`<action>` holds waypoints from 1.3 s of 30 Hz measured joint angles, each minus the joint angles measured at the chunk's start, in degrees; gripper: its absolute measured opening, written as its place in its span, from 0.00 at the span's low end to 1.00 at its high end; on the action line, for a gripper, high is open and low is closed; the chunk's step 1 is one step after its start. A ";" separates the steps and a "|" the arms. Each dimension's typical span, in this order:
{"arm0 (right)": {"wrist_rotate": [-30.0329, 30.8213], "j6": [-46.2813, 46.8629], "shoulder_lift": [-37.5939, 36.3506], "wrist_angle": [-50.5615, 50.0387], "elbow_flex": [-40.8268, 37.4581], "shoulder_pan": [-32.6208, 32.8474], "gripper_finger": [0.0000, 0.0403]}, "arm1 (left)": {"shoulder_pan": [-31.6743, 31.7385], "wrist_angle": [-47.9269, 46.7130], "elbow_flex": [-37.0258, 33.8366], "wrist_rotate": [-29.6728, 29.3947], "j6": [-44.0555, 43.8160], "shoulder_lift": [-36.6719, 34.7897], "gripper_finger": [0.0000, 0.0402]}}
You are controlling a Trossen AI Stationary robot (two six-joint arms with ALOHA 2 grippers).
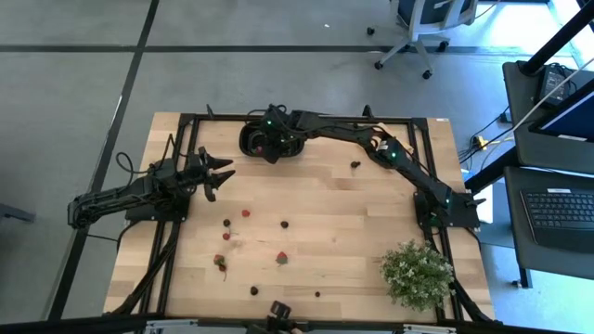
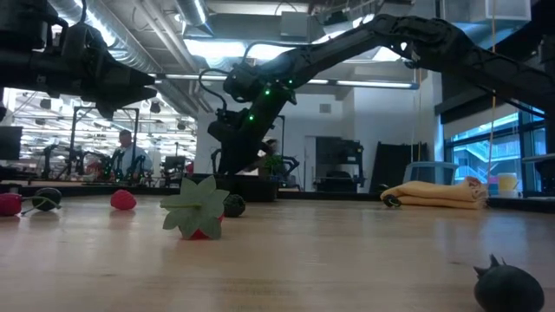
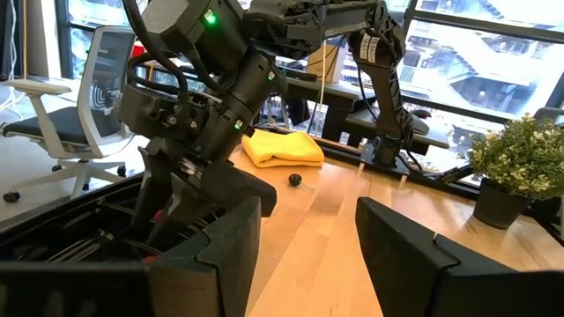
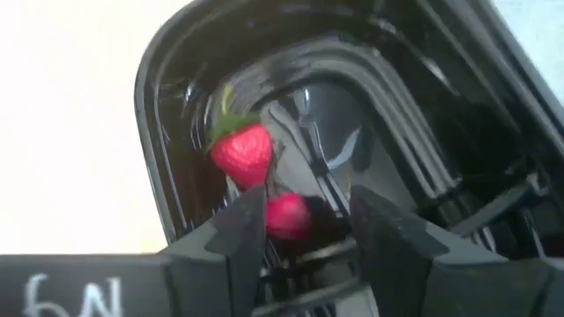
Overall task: Pick and placing Produce into tupperware
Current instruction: Put the raspberry into the black bin
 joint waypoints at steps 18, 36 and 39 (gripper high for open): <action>-11.68 -8.32 -9.65 -14.06 4.13 9.20 0.42 | 0.02 -0.02 0.00 0.00 -0.02 0.00 0.45; -11.28 -12.02 -2.13 0.70 4.13 21.89 0.46 | 0.02 0.00 -0.01 0.00 -0.04 0.00 0.45; -9.64 -12.00 -0.43 1.69 4.13 22.26 0.54 | 0.00 0.00 -0.02 0.00 -0.04 0.00 0.45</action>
